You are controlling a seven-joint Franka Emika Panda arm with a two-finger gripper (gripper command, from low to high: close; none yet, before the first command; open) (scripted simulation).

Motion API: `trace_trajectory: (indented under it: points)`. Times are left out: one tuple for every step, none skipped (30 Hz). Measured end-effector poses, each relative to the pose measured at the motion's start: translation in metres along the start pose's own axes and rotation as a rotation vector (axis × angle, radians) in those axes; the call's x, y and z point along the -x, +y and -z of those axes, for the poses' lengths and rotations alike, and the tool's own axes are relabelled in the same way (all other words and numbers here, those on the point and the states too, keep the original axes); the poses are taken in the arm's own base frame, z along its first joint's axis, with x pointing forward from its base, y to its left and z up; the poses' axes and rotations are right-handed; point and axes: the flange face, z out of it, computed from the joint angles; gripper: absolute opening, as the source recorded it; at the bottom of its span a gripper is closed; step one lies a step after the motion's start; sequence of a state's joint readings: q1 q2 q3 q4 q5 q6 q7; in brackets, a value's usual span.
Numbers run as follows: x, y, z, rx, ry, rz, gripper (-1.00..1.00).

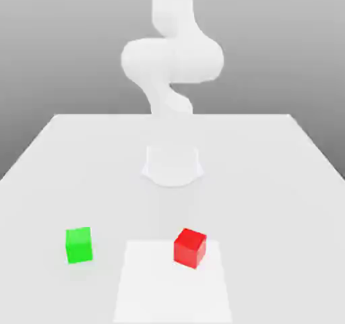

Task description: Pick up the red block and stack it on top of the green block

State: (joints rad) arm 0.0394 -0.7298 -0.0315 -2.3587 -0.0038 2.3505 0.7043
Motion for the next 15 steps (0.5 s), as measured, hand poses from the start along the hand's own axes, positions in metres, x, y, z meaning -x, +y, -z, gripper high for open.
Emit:
trace_trajectory:
  points:
    - [0.005,0.005,-0.027,0.017,-0.036,0.047,0.00]
    - [0.012,0.010,-0.052,0.032,-0.072,0.094,0.00]
    - [0.020,0.015,-0.077,0.047,-0.108,0.141,0.00]
    - [0.029,0.021,-0.101,0.060,-0.143,0.188,0.00]
    - [0.040,0.027,-0.123,0.073,-0.179,0.236,0.00]
    - [0.051,0.034,-0.145,0.085,-0.215,0.283,0.00]
    - [0.063,0.042,-0.166,0.096,-0.251,0.332,0.00]
    - [0.077,0.050,-0.186,0.107,-0.288,0.380,0.00]
    - [0.091,0.059,-0.205,0.116,-0.325,0.430,0.00]
    - [0.106,0.068,-0.222,0.126,-0.363,0.481,0.00]
    - [0.122,0.078,-0.239,0.134,-0.402,0.532,0.00]
    - [0.139,0.090,-0.255,0.142,-0.443,0.586,0.00]
    - [0.157,0.102,-0.270,0.149,-0.485,0.640,0.00]
    - [0.175,0.114,-0.283,0.156,-0.526,0.694,0.00]
    - [0.192,0.127,-0.294,0.161,-0.566,0.746,0.00]
